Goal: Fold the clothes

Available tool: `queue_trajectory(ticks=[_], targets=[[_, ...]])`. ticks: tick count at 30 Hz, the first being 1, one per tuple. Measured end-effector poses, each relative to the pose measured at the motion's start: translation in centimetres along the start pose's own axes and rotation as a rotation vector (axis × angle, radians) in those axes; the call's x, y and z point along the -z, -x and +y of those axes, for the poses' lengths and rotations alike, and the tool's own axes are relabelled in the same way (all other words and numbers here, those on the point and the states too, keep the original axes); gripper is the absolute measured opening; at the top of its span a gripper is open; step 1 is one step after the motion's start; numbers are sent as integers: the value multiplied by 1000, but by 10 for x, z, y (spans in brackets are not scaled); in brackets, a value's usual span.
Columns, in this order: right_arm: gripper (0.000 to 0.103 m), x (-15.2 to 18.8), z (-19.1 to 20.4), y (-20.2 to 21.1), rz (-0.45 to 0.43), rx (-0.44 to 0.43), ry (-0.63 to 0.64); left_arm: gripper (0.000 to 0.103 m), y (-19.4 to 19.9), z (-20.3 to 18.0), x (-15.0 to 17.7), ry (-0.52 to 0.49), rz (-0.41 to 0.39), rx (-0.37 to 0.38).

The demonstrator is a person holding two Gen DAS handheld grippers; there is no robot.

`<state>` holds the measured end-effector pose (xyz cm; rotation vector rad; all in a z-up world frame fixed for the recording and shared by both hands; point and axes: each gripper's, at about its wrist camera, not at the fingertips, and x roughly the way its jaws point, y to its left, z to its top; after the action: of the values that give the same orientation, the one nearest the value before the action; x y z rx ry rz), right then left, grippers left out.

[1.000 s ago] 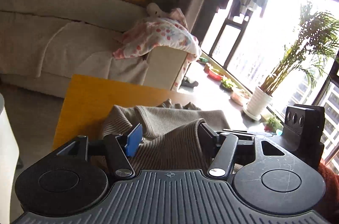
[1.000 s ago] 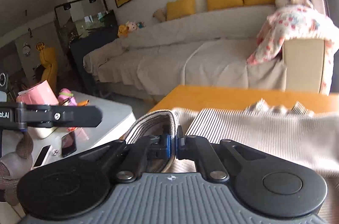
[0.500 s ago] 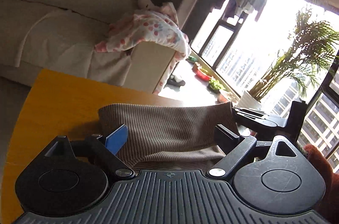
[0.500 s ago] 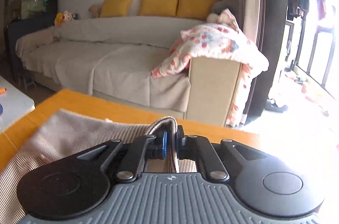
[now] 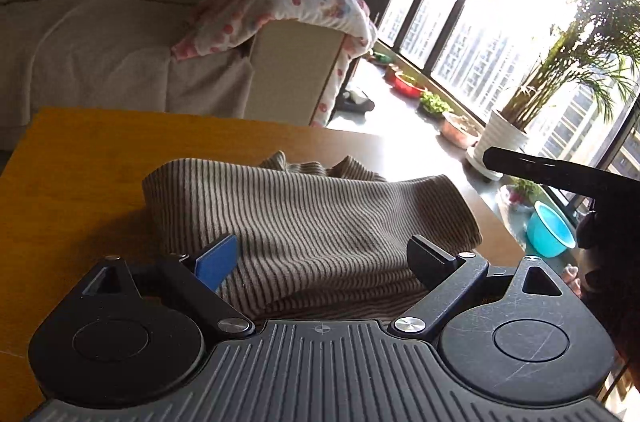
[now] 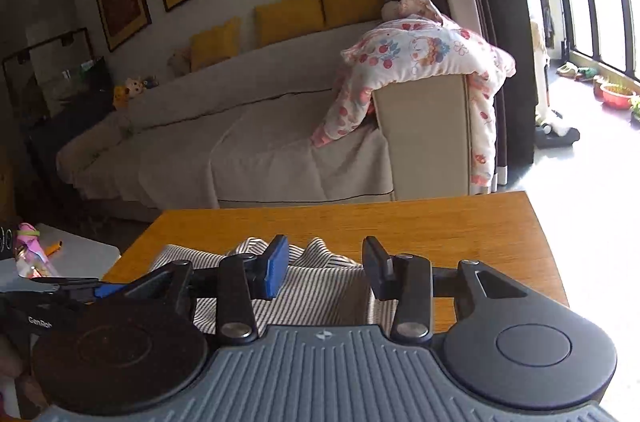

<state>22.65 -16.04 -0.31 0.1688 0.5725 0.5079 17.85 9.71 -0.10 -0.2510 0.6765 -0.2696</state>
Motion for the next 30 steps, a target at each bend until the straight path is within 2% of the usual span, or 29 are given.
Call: queue_trajectory(ticks=[2, 5, 7, 10, 11, 13, 15, 16, 17, 19, 24, 28, 30], targets=[[41, 12, 5, -17, 47, 34, 25, 96, -2, -2, 0, -13, 11, -8], [40, 35, 3, -40, 114, 161, 67, 96, -1, -2, 2, -24, 23, -11], [41, 41, 9, -35, 57, 235, 124, 97, 0, -2, 4, -27, 26, -3], [63, 46, 22, -20, -54, 335, 218, 98, 0, -4, 7, -50, 25, -6], [64, 46, 23, -17, -70, 352, 228, 98, 0, -5, 7, -55, 24, -7], [64, 44, 16, -21, -34, 351, 202, 98, -1, -7, 9, -64, 22, -8], [43, 46, 8, -25, 23, 310, 164, 98, 0, -6, 9, -56, 18, 1], [16, 47, 7, -26, 38, 292, 153, 98, 1, -6, 9, -51, 15, 6], [11, 47, 7, -25, 33, 288, 149, 98, 2, -5, 8, -46, 12, 11], [5, 46, 10, -20, 11, 290, 144, 98, 7, -5, 6, -36, 1, 20], [4, 37, 17, -6, -16, 271, 170, 98, 17, 2, -9, -13, -64, 62], [4, 38, 14, -5, -4, 289, 191, 99, 13, 11, -18, 50, -77, 108], [4, 42, 8, -9, 15, 296, 184, 99, 3, 15, -14, 77, -48, 120]])
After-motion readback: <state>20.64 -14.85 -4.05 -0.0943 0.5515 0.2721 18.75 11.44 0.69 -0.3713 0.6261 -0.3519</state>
